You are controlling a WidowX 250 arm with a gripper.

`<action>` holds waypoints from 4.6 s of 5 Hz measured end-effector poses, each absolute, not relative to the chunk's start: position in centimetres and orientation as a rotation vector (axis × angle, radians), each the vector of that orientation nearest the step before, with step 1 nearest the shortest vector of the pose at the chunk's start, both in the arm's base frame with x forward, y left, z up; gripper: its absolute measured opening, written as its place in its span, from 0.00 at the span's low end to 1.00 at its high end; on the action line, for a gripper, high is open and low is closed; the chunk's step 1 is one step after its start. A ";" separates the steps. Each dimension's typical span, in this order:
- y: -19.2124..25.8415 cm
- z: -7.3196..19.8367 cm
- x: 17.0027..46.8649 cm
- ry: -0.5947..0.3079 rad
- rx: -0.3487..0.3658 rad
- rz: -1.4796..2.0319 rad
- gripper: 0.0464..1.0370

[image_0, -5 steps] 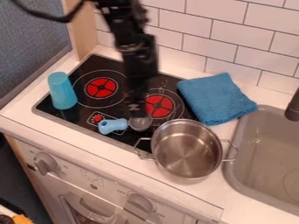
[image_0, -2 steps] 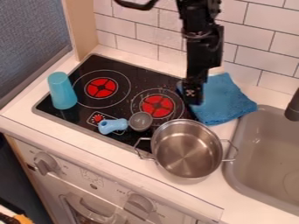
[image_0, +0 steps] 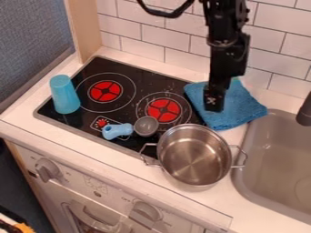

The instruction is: Moved the blue cloth on the top left side of the burner

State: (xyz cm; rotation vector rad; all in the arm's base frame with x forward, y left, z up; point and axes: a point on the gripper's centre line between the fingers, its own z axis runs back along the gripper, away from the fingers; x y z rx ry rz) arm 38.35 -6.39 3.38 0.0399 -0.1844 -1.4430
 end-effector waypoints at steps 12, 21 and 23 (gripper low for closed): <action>12.2 1.2 35.1 -0.039 0.062 -1.040 0.96; 14.9 6.5 33.8 -0.169 0.100 -0.982 0.96; 13.2 9.1 34.3 -0.188 0.110 -1.047 0.96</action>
